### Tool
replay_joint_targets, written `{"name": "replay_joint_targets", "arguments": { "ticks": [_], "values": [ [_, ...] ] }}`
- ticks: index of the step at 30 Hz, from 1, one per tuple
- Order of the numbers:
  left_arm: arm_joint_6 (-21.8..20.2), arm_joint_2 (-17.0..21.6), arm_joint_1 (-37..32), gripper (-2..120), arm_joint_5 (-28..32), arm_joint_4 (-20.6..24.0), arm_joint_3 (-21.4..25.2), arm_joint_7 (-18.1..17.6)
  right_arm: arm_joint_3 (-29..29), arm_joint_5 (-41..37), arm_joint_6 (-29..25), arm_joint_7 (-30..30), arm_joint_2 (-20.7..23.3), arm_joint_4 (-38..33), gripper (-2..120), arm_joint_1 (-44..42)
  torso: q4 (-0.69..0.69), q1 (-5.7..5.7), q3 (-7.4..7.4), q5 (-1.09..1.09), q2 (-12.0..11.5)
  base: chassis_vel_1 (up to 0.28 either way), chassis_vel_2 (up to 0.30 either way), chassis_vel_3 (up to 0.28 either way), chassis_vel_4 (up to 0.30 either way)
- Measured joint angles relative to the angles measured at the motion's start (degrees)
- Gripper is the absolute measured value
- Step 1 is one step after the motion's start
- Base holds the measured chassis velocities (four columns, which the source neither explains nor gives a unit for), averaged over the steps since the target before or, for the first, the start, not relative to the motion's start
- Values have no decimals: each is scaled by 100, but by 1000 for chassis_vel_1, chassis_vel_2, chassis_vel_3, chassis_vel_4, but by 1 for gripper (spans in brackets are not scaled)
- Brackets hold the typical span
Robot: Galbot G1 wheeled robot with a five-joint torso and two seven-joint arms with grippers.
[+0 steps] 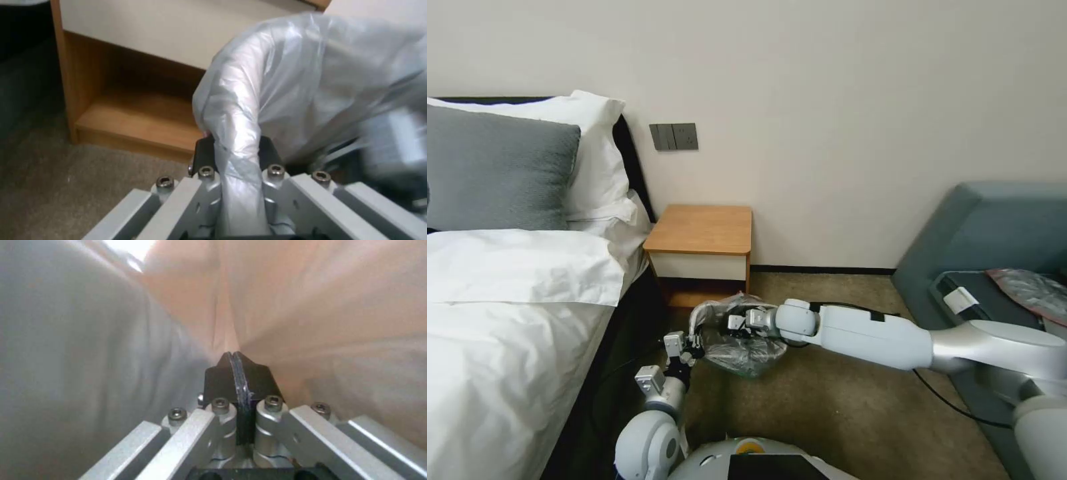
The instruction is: Pick up the garbage bag from the table and place it over the trash can.
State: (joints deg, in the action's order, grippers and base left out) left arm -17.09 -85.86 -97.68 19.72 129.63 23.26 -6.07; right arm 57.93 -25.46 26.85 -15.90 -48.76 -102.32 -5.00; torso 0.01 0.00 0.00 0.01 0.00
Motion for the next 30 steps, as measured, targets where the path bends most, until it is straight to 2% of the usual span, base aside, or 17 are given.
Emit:
{"name": "replay_joint_targets", "arguments": {
  "ticks": [6, 9, 10, 12, 13, 14, 15, 17, 18, 19, 20, 22, 23, 25, 26, 28, 30],
  "values": [
    [0, -13, 27, 3, 63, -88, 48, -15, -684, 2, -68, -9, 704, -817, 0, -414, -3, 0, 0, 0, 0, 0, 0, 0, 0],
    [-12, -9, 47, 3, 203, -158, 96, -50, -1547, 18, -170, -51, 1184, -1326, 0, -1057, 0, 0, 0, 0, 0, 0, 0, 0, 0],
    [-12, -9, 47, 3, 203, -158, 96, -50, -1547, 18, -170, -51, 1184, -1326, 0, -1057, 0, 0, 0, 0, 0, 0, 0, 0, 0],
    [-100, 10, 75, 3, 442, -230, 129, -144, -2809, 11, -311, -124, 1613, -1750, 0, -2091, 0, 0, 0, 2, 0, 0, 0, 0, 0],
    [-152, 20, 86, 3, 551, -246, 140, -178, -3157, 9, -391, -124, 1746, -1861, 0, -2391, -3, 0, 0, 3, 0, 0, 0, 0, 0],
    [-152, 20, 86, 3, 551, -246, 140, -178, -3157, 9, -391, -124, 1746, -1861, 0, -2391, -3, 0, 0, 3, 0, 0, 0, 0, 0],
    [-254, 48, 104, 3, 730, -277, 156, -220, -3644, -28, -590, -73, 1967, -2047, 0, -2836, -5, 0, -1, 0, 0, 0, 0, 0, 0],
    [-342, 76, 129, 3, 872, -311, 173, -248, -3893, -60, -702, -7, 2059, -2142, 0, -3085, -4, 0, -1, -3, 0, 0, 0, 0, 0],
    [-450, 113, 158, 3, 1053, -350, 205, -298, -4256, -123, -870, 150, 2129, -2269, 0, -3477, -7, -1, -1, -4, 0, 0, 0, 0, 0],
    [-603, 115, 121, 3, 1285, -367, 341, -350, -4579, -296, -1067, 504, 2015, -2278, 0, -3823, -5, -1, -1, -3, 1, 0, 0, 0, 0],
    [-603, 115, 121, 3, 1285, -367, 341, -350, -4579, -296, -1067, 504, 2015, -2278, 0, -3823, -5, -1, -1, -3, 1, 0, 0, 0, 0],
    [-854, 97, 113, 3, 1448, -390, 505, -371, -5091, -597, -1179, 1238, 1521, -2158, 6, -4149, 10, -1, -1, 3, 0, 0, 0, 0, 0],
    [-854, 97, 113, 3, 1448, -390, 505, -371, -5091, -597, -1179, 1238, 1521, -2158, 6, -4149, 10, -1, -1, 3, 0, 0, 0, 0, 0],
    [-1183, 241, 247, 3, 1596, -428, 547, -348, -6022, -889, -1230, 1841, 939, -2056, 17, -4846, 4, 0, -1, 0, 1, 0, 0, 0, 0],
    [-1183, 241, 247, 3, 1596, -428, 547, -348, -6022, -889, -1230, 1841, 939, -2056, 17, -4846, 4, 0, -1, 0, 1, 0, 0, 0, 0],
    [-1348, 448, 343, 3, 1708, -519, 573, -251, -6780, -938, -1318, 1925, 482, -1939, 27, -5499, -6, 0, -1, -2, 0, 0, 0, 0, 0],
    [-1375, 528, 360, 3, 1728, -556, 580, -197, -6987, -900, -1394, 1905, 341, -1896, 30, -5711, -5, 0, -1, -2, 0, 0, 0, 0, 0]
  ]
}}
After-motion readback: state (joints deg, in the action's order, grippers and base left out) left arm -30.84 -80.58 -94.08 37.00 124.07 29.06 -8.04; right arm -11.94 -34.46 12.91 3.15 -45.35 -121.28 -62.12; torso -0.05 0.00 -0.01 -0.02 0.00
